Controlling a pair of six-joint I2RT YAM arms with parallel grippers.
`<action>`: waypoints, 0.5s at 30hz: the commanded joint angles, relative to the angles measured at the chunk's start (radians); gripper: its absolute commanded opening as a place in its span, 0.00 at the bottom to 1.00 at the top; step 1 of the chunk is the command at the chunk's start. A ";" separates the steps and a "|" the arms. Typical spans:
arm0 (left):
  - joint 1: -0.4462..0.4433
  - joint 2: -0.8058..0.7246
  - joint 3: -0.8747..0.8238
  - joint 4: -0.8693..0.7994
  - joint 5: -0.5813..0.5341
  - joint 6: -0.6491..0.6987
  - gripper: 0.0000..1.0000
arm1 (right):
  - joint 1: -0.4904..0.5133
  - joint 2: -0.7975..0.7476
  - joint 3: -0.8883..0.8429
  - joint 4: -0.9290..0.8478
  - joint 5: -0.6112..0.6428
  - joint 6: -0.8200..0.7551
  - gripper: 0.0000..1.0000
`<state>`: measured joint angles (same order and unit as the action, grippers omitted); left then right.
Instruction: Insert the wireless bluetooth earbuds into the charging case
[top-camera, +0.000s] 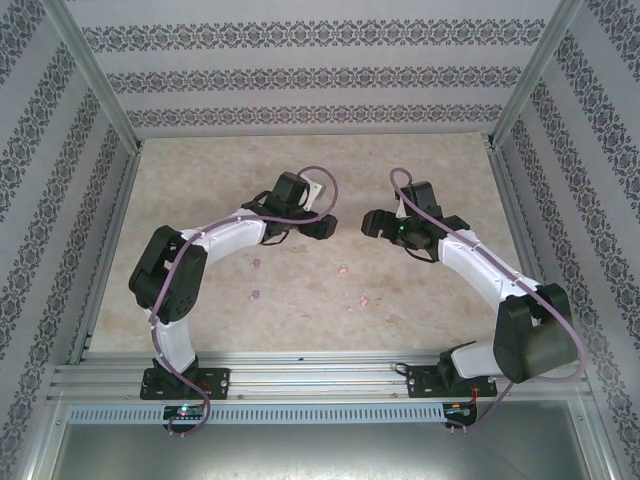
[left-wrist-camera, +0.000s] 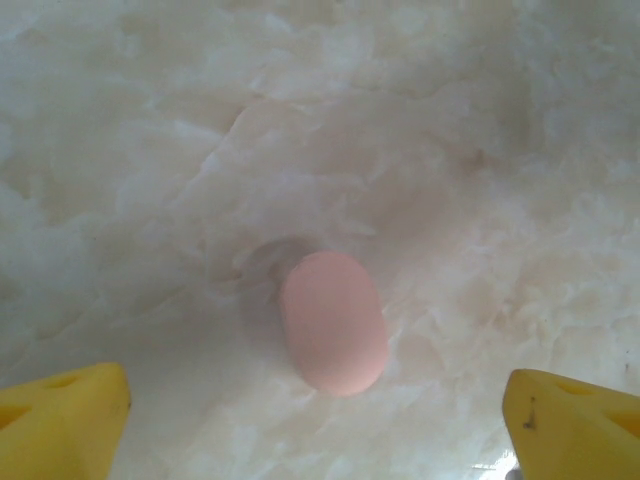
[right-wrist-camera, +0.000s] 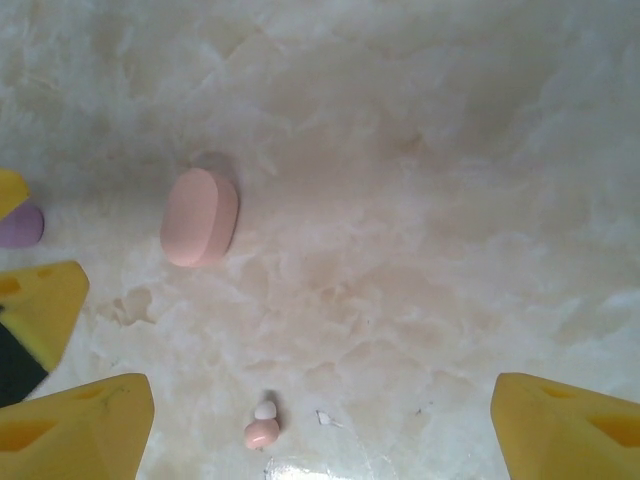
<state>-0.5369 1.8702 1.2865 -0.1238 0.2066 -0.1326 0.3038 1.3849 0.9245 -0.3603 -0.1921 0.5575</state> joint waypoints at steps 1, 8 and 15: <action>-0.005 0.052 0.060 -0.071 0.031 0.031 0.90 | 0.005 -0.010 -0.016 -0.040 0.007 0.058 0.88; -0.031 0.151 0.150 -0.126 0.010 -0.002 0.78 | -0.024 -0.068 -0.071 -0.049 0.004 0.075 0.90; -0.072 0.254 0.233 -0.180 -0.085 0.047 0.78 | -0.088 -0.104 -0.107 -0.076 -0.055 0.061 0.87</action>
<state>-0.5938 2.0972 1.4860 -0.2440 0.1707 -0.1131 0.2302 1.3060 0.8322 -0.4061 -0.2138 0.6174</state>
